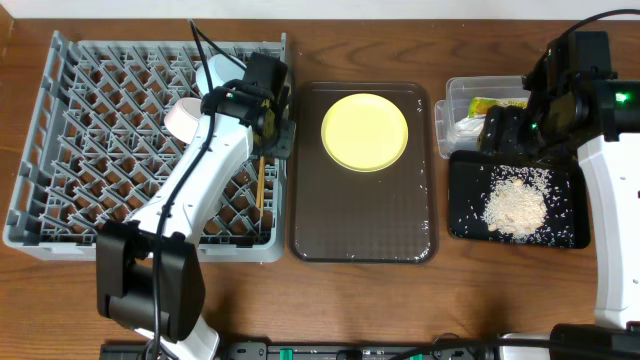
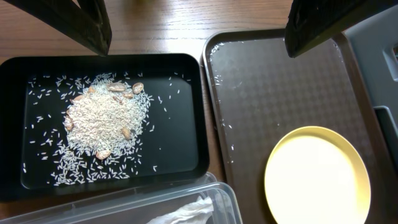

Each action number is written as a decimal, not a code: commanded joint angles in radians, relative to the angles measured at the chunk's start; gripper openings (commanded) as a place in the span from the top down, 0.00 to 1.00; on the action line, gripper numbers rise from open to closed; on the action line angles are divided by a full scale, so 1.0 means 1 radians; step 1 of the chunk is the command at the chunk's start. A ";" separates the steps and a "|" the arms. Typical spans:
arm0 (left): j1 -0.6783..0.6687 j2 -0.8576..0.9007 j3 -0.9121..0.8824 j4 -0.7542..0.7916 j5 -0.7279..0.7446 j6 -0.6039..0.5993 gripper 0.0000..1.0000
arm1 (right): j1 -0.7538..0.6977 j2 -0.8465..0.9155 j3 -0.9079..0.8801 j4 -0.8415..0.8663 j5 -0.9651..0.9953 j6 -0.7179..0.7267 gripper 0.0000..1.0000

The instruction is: Sort waste into correct bins and load items into the dishwasher

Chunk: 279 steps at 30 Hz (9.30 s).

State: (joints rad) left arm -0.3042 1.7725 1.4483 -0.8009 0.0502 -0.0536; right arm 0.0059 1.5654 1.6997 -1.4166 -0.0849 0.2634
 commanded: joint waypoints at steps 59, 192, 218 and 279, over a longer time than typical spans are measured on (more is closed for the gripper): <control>-0.422 0.324 0.028 0.200 -0.033 0.389 0.92 | 0.008 0.003 0.001 0.002 0.010 0.005 0.13; 0.339 -1.133 -0.583 0.018 0.237 0.090 0.02 | 0.235 -0.871 -0.779 0.434 0.180 0.028 0.01; 0.339 -1.133 -0.583 0.017 0.237 0.090 0.02 | 0.024 -1.325 -1.234 0.908 0.095 -0.243 0.01; 0.339 -1.153 -0.587 -0.020 0.225 0.111 0.01 | -0.061 -1.559 -1.694 1.349 -0.010 -0.418 0.01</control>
State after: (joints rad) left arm 0.0326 0.6395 0.8696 -0.8196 0.2825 0.0277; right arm -0.0372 0.0128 0.0067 -0.0639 -0.0795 -0.1406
